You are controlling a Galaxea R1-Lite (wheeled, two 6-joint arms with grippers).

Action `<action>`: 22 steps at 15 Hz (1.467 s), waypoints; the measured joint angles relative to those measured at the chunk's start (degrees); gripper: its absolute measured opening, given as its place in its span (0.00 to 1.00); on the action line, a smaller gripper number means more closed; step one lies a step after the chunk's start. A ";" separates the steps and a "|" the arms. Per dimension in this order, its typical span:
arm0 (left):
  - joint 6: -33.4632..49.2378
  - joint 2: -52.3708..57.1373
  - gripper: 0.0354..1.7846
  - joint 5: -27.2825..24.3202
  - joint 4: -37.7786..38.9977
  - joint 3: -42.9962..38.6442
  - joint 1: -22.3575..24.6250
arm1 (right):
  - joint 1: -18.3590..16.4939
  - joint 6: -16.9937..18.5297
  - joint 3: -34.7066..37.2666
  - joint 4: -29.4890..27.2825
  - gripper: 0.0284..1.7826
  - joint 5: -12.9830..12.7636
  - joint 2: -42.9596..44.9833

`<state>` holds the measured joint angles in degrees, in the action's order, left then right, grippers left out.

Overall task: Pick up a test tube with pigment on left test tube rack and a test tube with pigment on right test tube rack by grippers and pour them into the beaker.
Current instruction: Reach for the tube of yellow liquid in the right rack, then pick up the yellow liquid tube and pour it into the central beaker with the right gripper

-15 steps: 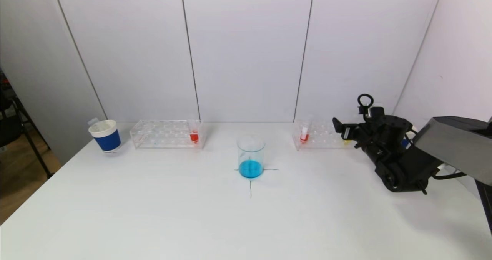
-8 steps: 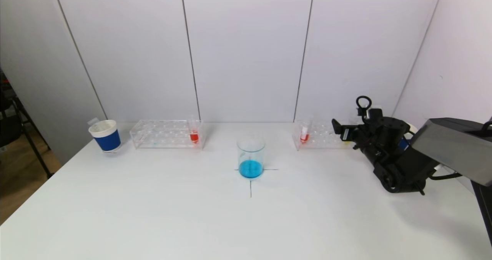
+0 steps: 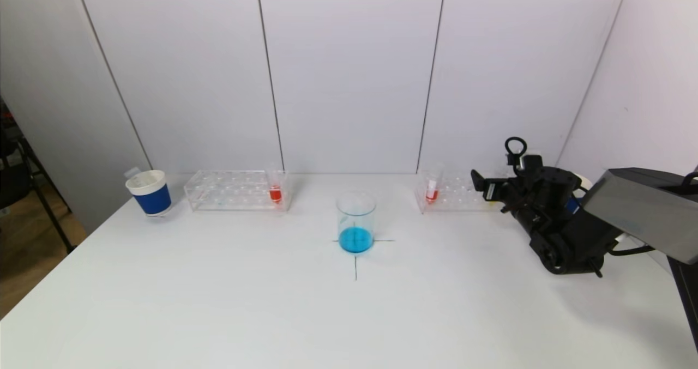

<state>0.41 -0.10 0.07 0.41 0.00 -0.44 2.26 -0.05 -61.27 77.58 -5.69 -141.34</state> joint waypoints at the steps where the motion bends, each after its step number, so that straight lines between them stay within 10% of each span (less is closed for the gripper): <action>1: 0.00 0.00 0.99 0.00 -0.01 0.00 0.00 | 0.00 -0.16 0.00 0.00 0.99 0.00 0.00; 6: 0.00 0.00 0.99 0.00 -0.01 0.00 0.00 | 0.11 -0.37 0.35 0.34 0.83 0.05 -0.09; 12: 0.00 0.00 0.99 0.00 -0.01 0.00 0.00 | 0.22 -0.37 0.44 0.26 0.28 0.05 -0.09; 22: 0.02 0.00 0.99 0.00 -0.01 0.00 0.00 | 0.17 -0.41 0.57 0.01 0.28 0.02 0.44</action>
<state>0.44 -0.10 0.07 0.40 0.00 -0.44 2.43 -0.46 -60.70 77.59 -5.67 -140.90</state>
